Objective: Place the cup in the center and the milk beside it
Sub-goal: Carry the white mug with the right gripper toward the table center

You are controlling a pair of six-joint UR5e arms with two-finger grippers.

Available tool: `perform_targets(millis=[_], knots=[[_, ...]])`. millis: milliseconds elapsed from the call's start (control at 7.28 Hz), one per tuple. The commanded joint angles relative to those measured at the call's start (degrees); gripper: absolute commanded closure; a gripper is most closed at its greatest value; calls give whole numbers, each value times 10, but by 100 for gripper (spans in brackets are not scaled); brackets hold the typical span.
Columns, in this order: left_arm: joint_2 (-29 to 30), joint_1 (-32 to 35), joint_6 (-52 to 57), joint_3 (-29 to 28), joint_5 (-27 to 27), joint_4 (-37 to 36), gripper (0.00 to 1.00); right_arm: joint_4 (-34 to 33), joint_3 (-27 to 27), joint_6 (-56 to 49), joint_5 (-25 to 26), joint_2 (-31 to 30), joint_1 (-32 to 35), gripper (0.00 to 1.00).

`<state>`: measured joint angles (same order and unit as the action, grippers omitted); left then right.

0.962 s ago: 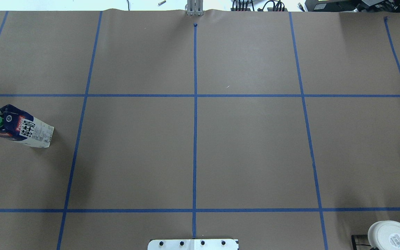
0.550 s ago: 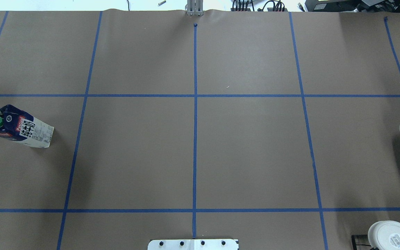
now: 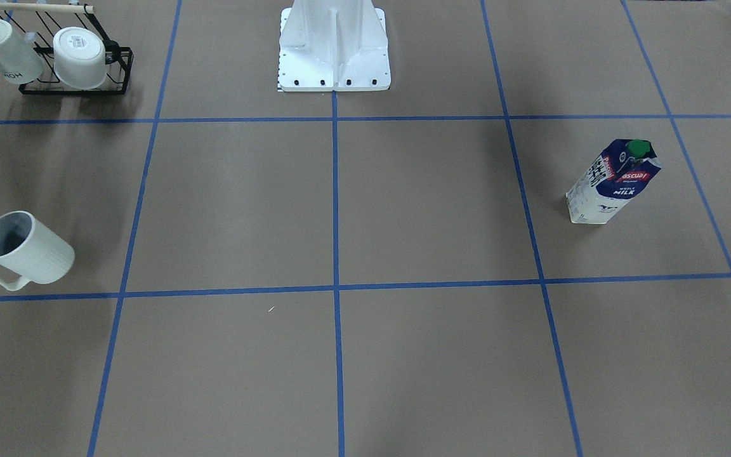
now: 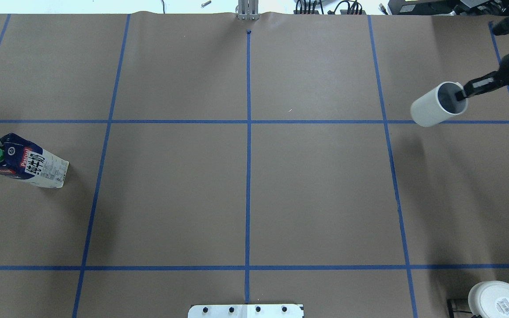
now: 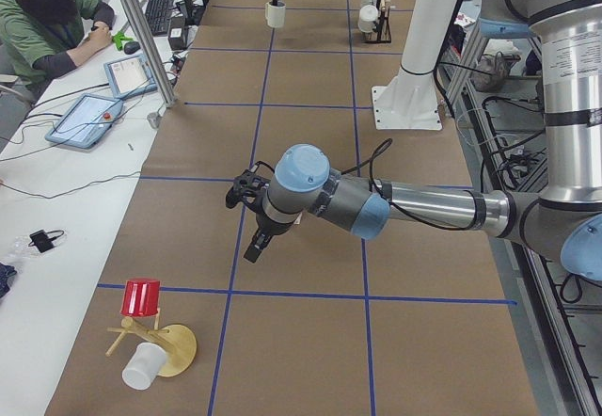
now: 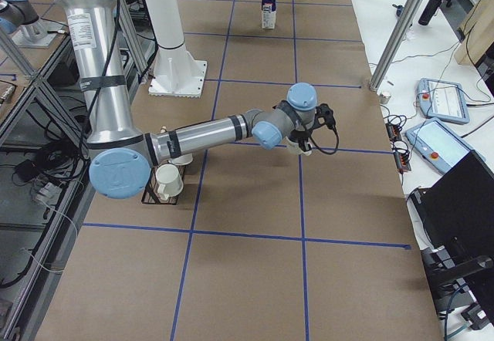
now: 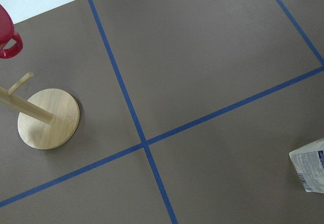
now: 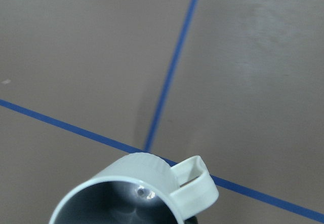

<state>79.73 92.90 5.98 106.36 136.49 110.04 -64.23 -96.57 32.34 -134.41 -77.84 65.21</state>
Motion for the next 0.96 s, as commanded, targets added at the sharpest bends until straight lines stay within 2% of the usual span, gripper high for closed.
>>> perform_targets(millis=[0,137,275,412,550,824], knots=[[0,0,-1,-4,0,0,1,-3,-27,220,90,87,-128,100],[1,0,-1,-6,0,0,1,-18,-27,287,145,118,-182,100],[1,0,-6,-7,0,0,1,-96,-27,327,202,167,-233,100],[1,0,-7,-10,0,0,1,-205,-25,360,261,223,-285,100],[1,0,-7,-11,0,0,1,-280,-20,406,292,268,-321,100],[1,0,-6,-16,0,0,1,-306,-16,464,306,294,-368,100]])
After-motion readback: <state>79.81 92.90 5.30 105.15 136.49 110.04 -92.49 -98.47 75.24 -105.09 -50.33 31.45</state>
